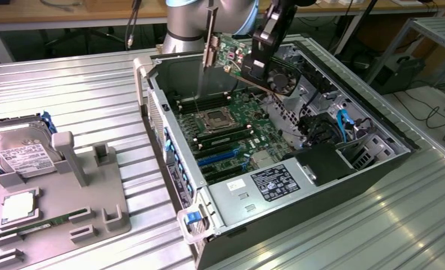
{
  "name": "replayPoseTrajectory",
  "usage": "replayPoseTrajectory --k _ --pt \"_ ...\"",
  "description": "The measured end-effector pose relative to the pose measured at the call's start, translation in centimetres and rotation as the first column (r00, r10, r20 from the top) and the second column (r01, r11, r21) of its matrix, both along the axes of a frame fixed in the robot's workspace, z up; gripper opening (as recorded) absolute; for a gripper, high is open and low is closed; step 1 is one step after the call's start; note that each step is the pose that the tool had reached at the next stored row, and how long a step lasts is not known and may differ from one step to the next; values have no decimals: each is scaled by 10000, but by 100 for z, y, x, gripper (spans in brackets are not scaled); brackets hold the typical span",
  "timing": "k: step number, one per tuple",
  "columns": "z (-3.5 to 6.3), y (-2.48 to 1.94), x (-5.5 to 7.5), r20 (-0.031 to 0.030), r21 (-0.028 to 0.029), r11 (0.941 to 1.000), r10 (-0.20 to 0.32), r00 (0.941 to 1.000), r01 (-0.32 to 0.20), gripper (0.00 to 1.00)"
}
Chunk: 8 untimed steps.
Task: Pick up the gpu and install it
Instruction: 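Insert the gpu into the slot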
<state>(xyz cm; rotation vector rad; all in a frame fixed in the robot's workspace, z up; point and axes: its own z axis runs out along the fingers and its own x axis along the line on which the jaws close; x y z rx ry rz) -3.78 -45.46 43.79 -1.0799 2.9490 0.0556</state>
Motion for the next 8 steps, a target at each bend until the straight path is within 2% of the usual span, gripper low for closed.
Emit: replayPoseTrajectory --k 8 --pt "0 0 0 0 0 9992 388 9992 -388 27"
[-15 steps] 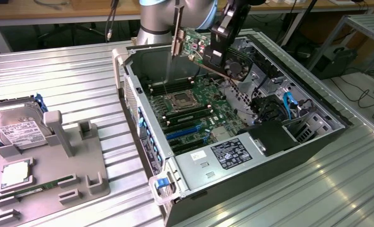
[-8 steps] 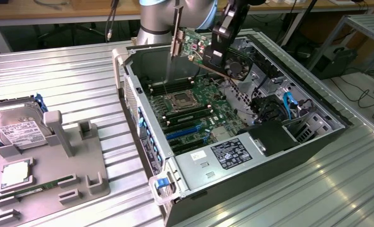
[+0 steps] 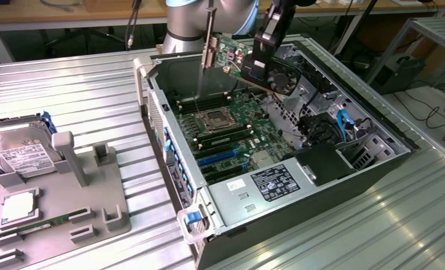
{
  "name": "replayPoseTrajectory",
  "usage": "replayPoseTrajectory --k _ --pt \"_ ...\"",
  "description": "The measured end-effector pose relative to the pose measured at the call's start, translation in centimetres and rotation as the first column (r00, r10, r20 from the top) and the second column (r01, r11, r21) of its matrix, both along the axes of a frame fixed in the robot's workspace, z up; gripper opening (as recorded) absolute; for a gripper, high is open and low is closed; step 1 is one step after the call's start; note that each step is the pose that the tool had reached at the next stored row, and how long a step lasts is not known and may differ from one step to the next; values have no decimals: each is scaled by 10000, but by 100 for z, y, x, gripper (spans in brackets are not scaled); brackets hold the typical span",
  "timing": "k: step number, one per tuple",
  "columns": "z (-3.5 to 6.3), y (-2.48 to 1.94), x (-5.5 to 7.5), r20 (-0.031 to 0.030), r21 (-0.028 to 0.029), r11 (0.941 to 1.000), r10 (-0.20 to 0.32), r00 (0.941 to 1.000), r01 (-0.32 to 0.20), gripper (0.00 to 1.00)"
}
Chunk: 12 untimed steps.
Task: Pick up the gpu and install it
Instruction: 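Insert the gpu into the slot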
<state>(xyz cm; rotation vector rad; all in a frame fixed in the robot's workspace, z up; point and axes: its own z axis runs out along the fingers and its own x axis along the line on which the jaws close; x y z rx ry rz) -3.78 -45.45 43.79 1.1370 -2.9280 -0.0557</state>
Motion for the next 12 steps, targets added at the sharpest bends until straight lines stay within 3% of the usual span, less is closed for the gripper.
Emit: replayPoseTrajectory --k 12 --pt "0 0 0 0 0 9970 780 9970 -780 27"
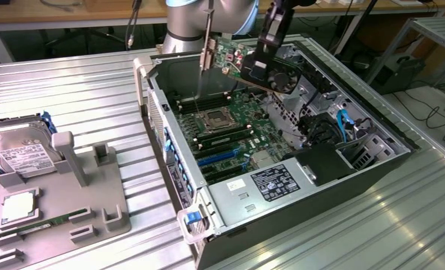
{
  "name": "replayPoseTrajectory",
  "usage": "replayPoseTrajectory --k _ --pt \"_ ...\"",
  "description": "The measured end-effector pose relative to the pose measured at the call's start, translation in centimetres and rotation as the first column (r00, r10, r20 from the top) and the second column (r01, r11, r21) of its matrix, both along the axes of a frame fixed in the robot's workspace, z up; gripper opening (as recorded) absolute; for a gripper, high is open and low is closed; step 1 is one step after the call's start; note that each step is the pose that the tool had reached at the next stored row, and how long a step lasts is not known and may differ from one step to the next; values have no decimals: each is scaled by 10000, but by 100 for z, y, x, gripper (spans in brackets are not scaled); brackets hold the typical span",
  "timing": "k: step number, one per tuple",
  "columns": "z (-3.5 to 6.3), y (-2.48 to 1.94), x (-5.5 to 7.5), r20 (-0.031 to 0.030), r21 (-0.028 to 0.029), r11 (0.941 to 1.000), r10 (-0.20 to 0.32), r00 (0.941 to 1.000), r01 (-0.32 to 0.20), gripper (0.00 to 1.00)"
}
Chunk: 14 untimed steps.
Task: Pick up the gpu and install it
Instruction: 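Insert the gpu into the slot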
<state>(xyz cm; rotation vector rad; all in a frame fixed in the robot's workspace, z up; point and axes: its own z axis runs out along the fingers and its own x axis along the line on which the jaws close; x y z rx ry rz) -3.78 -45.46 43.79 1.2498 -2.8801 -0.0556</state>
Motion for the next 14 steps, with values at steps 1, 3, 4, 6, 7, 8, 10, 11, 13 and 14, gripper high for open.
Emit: replayPoseTrajectory --k 1,3,4,6,7,8,10,11,13,14 --pt "0 0 0 -1 0 10000 95 10000 -95 27" --pt "0 0 0 0 0 9992 401 9992 -401 27" --pt "0 0 0 0 0 9986 535 9986 -535 27" --pt "0 0 0 0 0 9974 725 9974 -725 27" --pt "0 0 0 -1 0 9963 862 9963 -862 27" --pt "0 0 0 0 0 9956 940 9956 -940 27" --pt "0 0 0 0 0 9936 1133 9936 -1133 27" --pt "0 0 0 0 0 9915 1298 9915 -1298 27" --pt "0 0 0 0 -1 9887 1502 9887 -1502 27" --pt "0 0 0 0 0 9871 1601 9871 -1601 27"
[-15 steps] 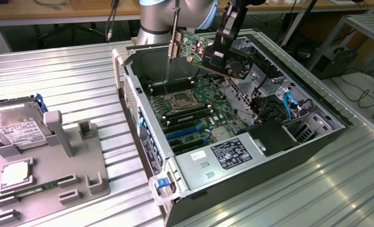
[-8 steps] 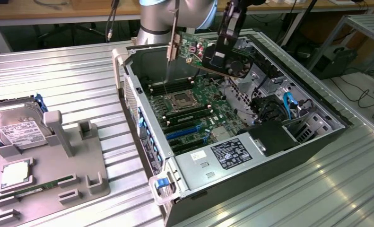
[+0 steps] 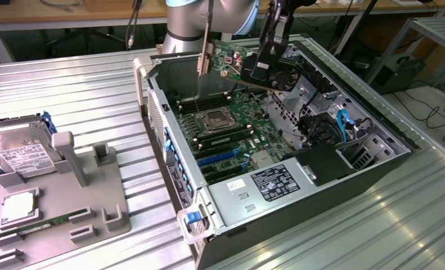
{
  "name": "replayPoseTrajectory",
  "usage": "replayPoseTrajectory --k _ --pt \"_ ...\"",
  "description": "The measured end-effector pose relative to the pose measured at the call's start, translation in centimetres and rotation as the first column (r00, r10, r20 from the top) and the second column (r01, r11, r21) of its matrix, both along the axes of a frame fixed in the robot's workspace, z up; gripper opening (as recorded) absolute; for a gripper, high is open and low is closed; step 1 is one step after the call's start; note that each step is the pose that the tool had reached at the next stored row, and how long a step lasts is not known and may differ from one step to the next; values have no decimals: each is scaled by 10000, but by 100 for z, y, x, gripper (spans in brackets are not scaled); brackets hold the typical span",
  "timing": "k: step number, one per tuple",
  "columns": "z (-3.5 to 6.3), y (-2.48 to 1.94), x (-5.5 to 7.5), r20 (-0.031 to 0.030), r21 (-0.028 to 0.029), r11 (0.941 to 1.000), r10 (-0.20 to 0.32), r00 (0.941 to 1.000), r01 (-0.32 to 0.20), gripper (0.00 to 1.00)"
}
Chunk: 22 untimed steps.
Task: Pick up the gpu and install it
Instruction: 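Insert the gpu into the slot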
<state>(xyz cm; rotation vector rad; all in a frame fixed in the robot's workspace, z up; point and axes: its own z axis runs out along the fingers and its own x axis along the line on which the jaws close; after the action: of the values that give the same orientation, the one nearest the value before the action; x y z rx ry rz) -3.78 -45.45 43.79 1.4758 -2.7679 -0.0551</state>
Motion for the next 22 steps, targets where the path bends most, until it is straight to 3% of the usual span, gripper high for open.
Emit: replayPoseTrajectory --k 9,22 --pt "0 0 0 0 0 9972 745 9972 -745 27" --pt "0 0 0 0 0 9809 1946 9809 -1946 27"
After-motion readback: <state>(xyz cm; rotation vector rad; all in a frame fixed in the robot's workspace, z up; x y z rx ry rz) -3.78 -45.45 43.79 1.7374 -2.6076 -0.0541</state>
